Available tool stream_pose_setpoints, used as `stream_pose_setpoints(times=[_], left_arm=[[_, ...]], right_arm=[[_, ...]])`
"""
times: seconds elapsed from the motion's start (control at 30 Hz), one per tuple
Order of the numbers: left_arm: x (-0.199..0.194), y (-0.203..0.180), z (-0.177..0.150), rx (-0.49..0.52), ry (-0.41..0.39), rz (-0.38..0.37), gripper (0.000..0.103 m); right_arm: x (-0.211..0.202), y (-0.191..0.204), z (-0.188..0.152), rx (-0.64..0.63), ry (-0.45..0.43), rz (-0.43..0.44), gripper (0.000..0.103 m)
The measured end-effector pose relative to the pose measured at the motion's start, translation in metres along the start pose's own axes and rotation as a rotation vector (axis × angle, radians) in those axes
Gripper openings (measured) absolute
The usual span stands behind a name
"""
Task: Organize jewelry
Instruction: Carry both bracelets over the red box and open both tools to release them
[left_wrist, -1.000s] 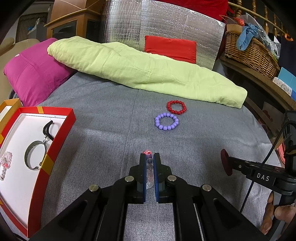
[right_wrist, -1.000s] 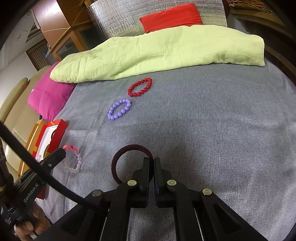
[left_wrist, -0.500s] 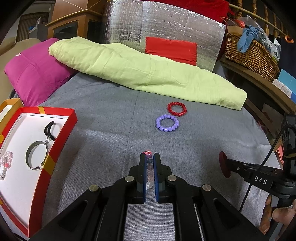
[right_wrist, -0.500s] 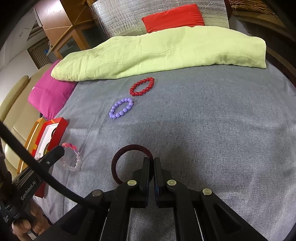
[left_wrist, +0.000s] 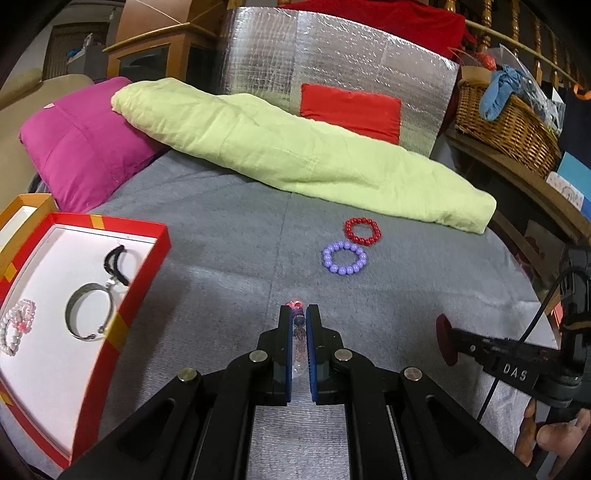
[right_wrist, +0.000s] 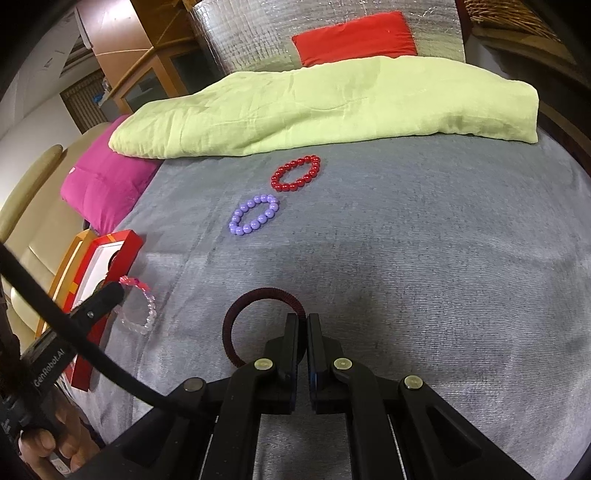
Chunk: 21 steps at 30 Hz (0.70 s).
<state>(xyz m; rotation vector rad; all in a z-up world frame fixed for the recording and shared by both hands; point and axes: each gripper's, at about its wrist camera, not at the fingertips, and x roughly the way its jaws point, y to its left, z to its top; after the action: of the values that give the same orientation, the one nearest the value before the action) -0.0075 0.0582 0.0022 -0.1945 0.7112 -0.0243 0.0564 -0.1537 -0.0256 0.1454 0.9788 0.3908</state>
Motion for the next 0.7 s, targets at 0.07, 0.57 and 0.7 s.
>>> stream_pose_setpoints(times=[0.07,0.57,0.7], left_arm=[[-0.004,0.004,0.002,-0.009,-0.007,-0.001,0.007],[-0.038,0.056,0.011,-0.090,-0.063,0.040,0.007],[-0.048,0.077,0.010,-0.126,-0.072,0.063,0.007]], right_arm=[[-0.001,0.006,-0.002,-0.006,0.002,0.004,0.004],[-0.024,0.082,0.012,-0.090,-0.047,0.051,0.004],[-0.029,0.104,0.019,-0.114,-0.058,0.058,0.004]])
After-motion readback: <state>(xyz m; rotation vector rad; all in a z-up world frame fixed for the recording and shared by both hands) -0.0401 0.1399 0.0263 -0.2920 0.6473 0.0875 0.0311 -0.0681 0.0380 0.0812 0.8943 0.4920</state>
